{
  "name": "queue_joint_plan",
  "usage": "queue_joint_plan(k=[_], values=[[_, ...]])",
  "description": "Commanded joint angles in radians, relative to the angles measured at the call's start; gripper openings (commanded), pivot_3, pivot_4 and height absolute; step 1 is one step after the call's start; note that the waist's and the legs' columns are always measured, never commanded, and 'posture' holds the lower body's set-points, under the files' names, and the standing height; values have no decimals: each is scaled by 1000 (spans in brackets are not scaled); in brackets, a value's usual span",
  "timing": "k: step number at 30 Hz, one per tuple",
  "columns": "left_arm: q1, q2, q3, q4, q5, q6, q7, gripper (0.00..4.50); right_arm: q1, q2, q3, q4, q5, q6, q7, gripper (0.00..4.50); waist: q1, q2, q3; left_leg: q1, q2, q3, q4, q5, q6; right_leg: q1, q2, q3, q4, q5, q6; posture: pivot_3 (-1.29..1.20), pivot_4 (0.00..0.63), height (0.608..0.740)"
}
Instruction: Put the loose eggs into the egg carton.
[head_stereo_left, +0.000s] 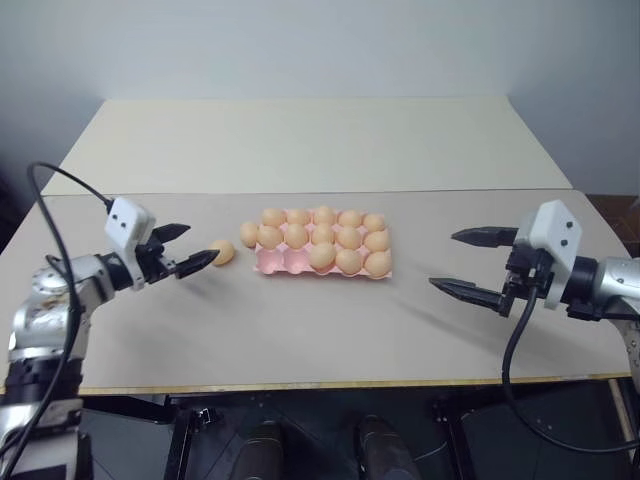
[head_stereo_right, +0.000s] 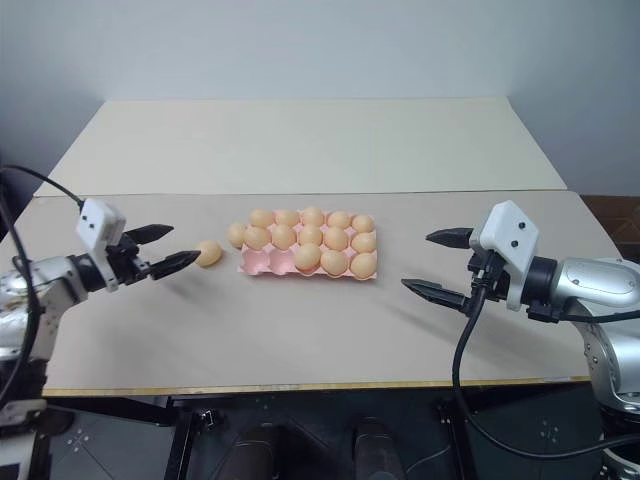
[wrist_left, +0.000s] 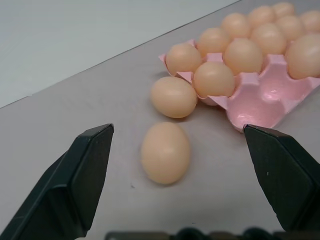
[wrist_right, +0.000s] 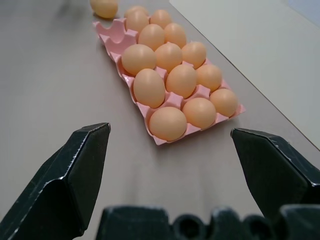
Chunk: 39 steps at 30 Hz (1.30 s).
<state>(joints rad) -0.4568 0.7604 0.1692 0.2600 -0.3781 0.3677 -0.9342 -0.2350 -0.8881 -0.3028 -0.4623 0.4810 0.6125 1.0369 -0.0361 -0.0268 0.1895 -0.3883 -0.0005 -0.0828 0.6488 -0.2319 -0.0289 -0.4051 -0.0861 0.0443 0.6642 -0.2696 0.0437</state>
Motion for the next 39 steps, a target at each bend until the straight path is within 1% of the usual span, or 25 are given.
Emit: queue_joint_plan(k=[1,6,9,10,12,15,19,23,26,28,31,33,39], values=[[-91,-32,-54,141,69,-80,-5,4500,0,-29,-43,-48,35,-5,-10,4486,0,0,0,0,0,0,0,0,0,0,0,0,0,0,0,0,150,740],[-176,-87,-131,345,162,-166,1,4500,23,-43,-72,-85,58,9,-28,4486,-3,0,0,-1,0,0,1,0,0,0,0,0,0,0,0,0,150,740],[-213,-113,-148,447,199,-212,6,3935,23,-45,-81,-92,74,17,-47,4500,0,-1,0,-1,-1,-1,3,0,0,1,0,-1,0,0,1,0,150,740],[-222,-119,-146,471,205,-225,10,3679,23,-48,-82,-92,77,17,-51,4500,1,-1,-1,-1,-1,-1,3,0,0,1,0,-1,0,0,1,0,150,740],[-234,-127,-137,501,206,-236,9,3007,22,-54,-83,-92,85,17,-58,4500,1,-1,-1,-1,-1,-1,3,0,0,1,0,-1,0,1,1,0,150,740],[-219,-121,-117,482,196,-248,5,2155,21,-60,-83,-90,95,18,-64,4500,1,-1,-1,-1,-1,-1,3,0,0,1,0,-1,0,1,1,0,150,740],[-169,-84,-88,401,184,-240,-5,2155,27,-64,-75,-88,102,10,-72,4500,-4,-1,-1,-1,-1,-1,3,0,0,1,-1,0,0,1,1,0,150,740],[-54,14,-21,176,115,-185,-85,2155,40,-63,-73,-92,107,2,-73,4500,-12,-1,-1,-1,0,-1,3,0,0,0,0,0,1,1,1,0,150,740],[-23,39,10,-16,28,-109,-126,2155,45,-58,-62,-87,99,-12,-77,4500,-5,-1,-1,-1,0,-1,3,0,0,0,0,0,1,0,1,0,150,740],[-39,17,5,-119,-20,-35,-109,2155,35,-53,-47,-83,95,-16,-87,4500,11,-1,-1,-1,-1,-1,4,0,0,2,-2,-1,0,0,1,0,150,740],[-83,-41,-72,-195,-22,-1,-110,2155,24,-49,-31,-89,100,-20,-97,4500,28,-1,-1,-1,-2,-1,6,0,0,3,-3,-1,0,1,3,0,150,740],[-123,-90,-131,-191,-5,1,-118,2155,28,-52,-31,-94,100,-22,-97,4500,28,-1,-1,-2,-3,-1,7,0,0,3,-3,-1,-1,1,4,0,150,740],[-230,-220,-268,-73,70,-40,-123,2155,51,-55,-58,-125,107,-10,-116,4500,15,-2,-1,-5,-2,-1,11,-1,2,1,-1,-1,0,1,4,0,150,740]])
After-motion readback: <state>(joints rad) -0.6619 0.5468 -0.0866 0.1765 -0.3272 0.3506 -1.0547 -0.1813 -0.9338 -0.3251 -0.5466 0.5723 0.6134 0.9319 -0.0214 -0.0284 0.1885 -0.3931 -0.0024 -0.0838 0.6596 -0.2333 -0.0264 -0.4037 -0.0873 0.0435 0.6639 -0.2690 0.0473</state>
